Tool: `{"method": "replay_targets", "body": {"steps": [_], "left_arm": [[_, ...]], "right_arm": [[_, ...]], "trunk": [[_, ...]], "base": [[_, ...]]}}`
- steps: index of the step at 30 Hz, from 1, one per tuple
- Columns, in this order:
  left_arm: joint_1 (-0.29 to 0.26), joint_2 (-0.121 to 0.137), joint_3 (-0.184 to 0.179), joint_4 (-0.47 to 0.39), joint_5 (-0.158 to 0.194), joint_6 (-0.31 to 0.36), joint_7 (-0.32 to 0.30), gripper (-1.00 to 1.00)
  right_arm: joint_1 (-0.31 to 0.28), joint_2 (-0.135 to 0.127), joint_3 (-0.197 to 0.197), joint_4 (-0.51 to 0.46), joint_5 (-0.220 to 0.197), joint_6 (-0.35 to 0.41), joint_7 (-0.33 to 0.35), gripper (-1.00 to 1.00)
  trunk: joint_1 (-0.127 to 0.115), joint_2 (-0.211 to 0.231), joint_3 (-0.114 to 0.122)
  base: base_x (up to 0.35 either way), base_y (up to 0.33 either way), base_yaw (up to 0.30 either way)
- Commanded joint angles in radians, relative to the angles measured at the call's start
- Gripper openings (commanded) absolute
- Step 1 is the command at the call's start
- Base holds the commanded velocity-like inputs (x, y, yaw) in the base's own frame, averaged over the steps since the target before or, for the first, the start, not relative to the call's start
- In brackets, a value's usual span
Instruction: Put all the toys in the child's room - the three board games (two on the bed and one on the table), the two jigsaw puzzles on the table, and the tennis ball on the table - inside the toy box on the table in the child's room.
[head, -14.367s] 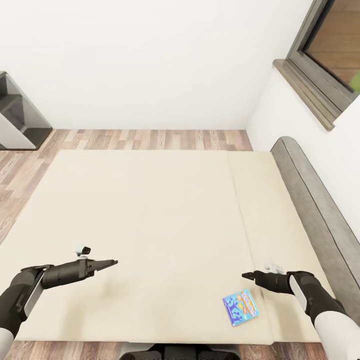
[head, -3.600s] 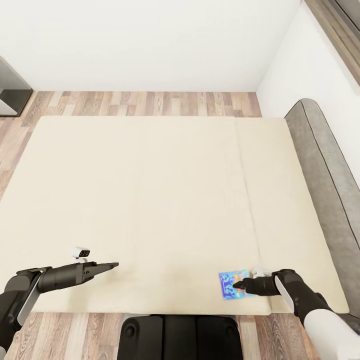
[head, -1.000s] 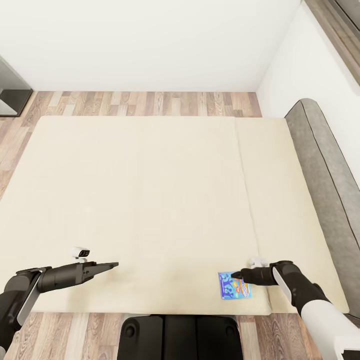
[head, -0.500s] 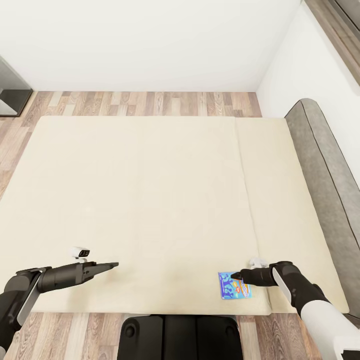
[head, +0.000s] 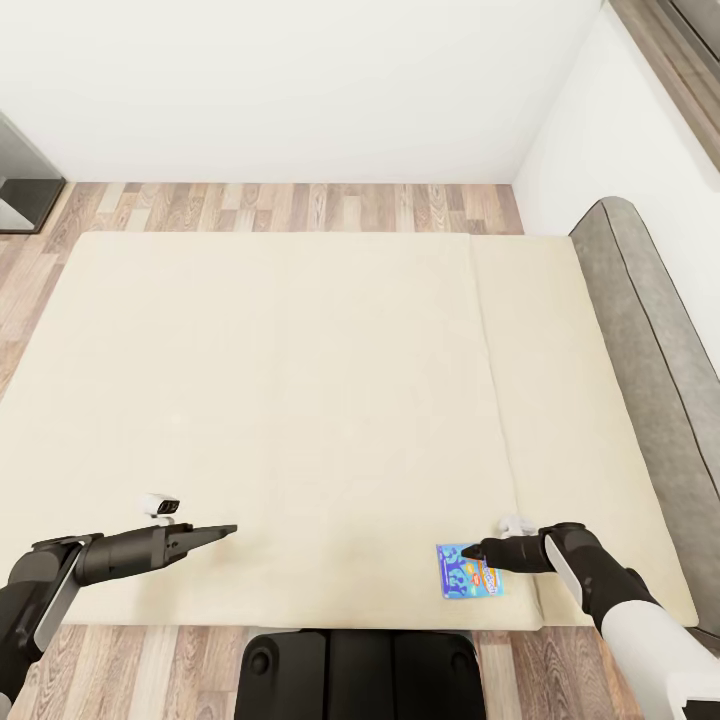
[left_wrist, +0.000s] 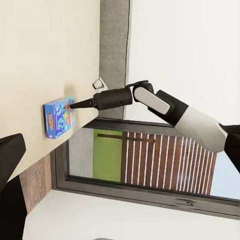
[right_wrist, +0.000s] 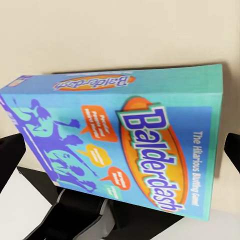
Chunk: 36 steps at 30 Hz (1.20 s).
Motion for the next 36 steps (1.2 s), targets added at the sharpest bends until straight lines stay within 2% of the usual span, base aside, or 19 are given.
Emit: {"method": "replay_targets", "body": {"steps": [1, 36], "left_arm": [[0.0, 0.0, 0.0, 0.0, 0.0, 0.011, -0.004, 1.0], [0.0, 0.0, 0.001, 0.0, 0.0, 0.011, -0.004, 1.0]], "right_arm": [[0.0, 0.0, -0.001, -0.001, -0.005, 0.008, 0.0, 1.0], [0.0, -0.001, -0.001, -0.001, -0.005, 0.009, -0.001, 1.0]], "trunk": [[0.001, -0.002, -0.001], [0.001, -0.002, -0.001]], "base": [[0.0, 0.0, 0.0], [0.0, 0.0, 0.0]]}}
